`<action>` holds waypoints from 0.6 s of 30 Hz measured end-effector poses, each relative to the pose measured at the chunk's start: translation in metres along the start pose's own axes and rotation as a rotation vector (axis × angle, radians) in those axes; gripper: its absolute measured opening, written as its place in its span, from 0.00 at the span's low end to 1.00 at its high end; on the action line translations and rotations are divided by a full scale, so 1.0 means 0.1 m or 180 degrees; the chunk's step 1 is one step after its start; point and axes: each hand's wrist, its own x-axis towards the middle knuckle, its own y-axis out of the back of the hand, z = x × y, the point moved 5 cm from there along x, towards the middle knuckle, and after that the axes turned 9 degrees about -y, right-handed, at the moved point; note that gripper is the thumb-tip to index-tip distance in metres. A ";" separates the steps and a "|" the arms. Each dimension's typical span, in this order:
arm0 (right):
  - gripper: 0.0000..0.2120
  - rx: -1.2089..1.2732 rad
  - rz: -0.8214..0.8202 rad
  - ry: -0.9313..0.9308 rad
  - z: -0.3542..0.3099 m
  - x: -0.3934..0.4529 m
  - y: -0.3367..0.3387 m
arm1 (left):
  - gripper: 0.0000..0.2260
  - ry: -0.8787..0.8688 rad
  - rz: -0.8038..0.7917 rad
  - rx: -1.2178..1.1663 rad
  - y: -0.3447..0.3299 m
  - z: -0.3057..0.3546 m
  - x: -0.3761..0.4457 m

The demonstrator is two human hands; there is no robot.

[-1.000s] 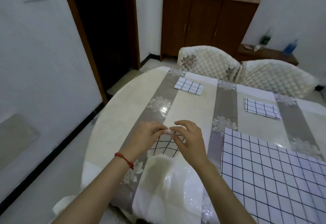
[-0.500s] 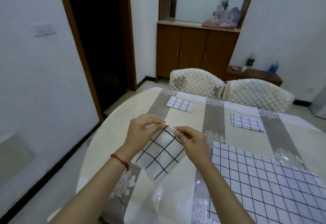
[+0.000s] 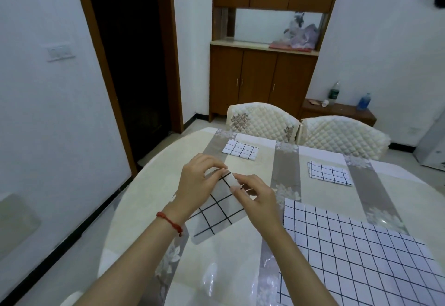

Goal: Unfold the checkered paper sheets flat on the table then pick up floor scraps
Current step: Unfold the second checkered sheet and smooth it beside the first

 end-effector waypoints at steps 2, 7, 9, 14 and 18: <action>0.09 -0.0043 -0.0027 0.0066 -0.01 0.00 0.00 | 0.01 0.0212 -0.0079 -0.0255 -0.02 -0.01 0.02; 0.02 -0.0246 -0.0028 -0.0054 0.07 0.04 0.04 | 0.03 0.0677 0.0066 -0.0568 0.06 -0.10 0.10; 0.08 -0.0325 -0.0101 -0.0303 0.15 0.06 0.08 | 0.04 0.0827 0.0300 -0.0575 0.16 -0.19 0.14; 0.13 -0.0288 -0.0106 -0.0572 0.24 0.12 0.24 | 0.06 0.1297 0.0593 -0.0548 0.29 -0.45 0.13; 0.13 -0.0284 -0.0291 -0.0729 0.23 0.19 0.32 | 0.08 0.1570 0.0764 -0.0671 0.30 -0.58 0.03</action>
